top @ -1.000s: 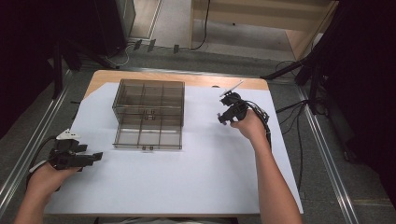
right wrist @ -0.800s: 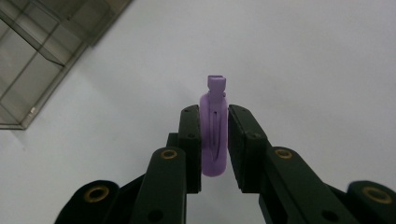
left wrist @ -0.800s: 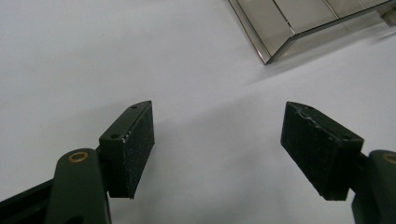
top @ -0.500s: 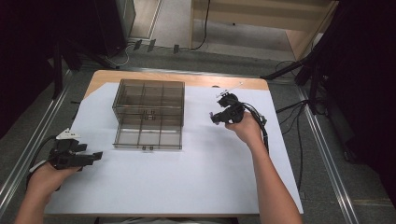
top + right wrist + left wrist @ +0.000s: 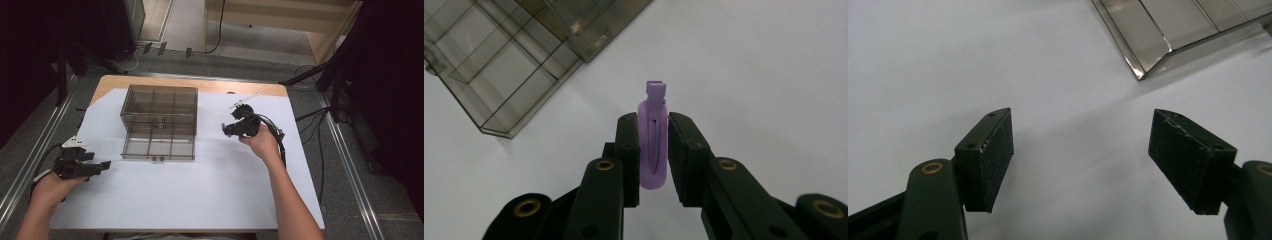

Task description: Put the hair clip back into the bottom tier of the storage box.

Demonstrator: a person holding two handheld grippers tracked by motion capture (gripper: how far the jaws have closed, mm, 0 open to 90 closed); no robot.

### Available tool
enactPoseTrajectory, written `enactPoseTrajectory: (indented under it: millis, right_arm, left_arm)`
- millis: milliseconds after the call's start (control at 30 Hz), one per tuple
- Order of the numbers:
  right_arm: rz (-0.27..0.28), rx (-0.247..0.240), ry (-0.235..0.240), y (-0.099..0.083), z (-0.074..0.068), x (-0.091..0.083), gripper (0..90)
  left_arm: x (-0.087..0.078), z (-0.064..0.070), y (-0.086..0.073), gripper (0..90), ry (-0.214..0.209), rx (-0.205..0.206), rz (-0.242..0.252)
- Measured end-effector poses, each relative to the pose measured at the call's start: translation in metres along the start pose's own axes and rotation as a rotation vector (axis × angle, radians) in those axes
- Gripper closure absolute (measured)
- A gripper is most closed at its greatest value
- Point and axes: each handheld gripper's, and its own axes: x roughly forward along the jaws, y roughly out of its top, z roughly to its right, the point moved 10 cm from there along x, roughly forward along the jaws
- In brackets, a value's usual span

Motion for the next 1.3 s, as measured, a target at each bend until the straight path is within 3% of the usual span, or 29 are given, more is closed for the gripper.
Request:
enactPoseTrajectory:
  millis: [267,467,733,967,1300]
  right_arm:
    - [0.015,-0.026,0.005,0.002,-0.01,-0.003,77.8]
    - [0.033,-0.032,0.019,0.004,-0.016,-0.005,77.7]
    - [0.035,-0.028,0.035,0.004,-0.024,-0.006,77.8]
    - [0.025,-0.047,0.047,0.006,-0.038,0.001,77.7]
    - [0.028,-0.061,0.053,0.011,-0.046,0.0,77.7]
  left_arm:
    - [0.004,0.004,0.008,27.4,-0.027,0.007,0.027]
    - [0.005,0.007,0.009,27.6,-0.038,0.018,0.019]
    - [0.006,0.006,0.012,28.2,-0.013,0.026,0.033]
    - [0.005,0.007,0.013,28.2,-0.018,0.023,0.042]
    - [0.003,0.006,0.016,28.2,-0.024,0.025,0.044]
